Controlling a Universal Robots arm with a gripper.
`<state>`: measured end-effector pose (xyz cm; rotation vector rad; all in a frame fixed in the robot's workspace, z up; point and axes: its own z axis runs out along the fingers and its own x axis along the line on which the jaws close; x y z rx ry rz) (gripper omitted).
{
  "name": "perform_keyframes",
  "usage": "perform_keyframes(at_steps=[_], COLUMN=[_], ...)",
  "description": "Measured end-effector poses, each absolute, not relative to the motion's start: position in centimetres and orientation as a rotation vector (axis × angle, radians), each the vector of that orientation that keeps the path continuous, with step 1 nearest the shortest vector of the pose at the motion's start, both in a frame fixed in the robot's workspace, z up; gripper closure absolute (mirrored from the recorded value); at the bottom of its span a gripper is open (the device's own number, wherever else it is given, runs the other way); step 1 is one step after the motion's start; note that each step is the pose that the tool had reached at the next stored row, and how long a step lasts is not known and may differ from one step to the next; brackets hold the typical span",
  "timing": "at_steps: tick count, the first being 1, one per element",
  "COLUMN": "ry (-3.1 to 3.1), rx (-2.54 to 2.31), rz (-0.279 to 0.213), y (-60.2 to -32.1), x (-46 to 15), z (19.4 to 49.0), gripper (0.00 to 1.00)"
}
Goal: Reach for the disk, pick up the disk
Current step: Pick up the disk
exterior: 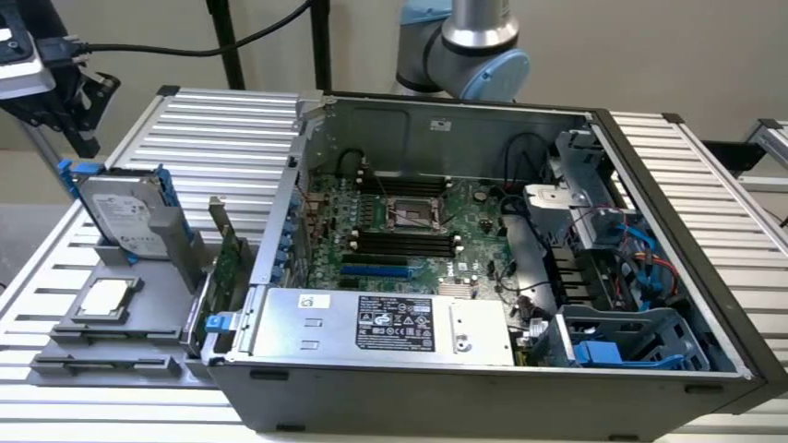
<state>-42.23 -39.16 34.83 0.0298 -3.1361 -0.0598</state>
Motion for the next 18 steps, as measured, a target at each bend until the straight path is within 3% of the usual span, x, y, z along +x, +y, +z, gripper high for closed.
perform_keyframes(at_steps=[18], ry=[-3.112], rx=[0.352], rz=[-0.059], y=[-39.06], x=[-42.92], z=[34.83], gripper=[0.89])
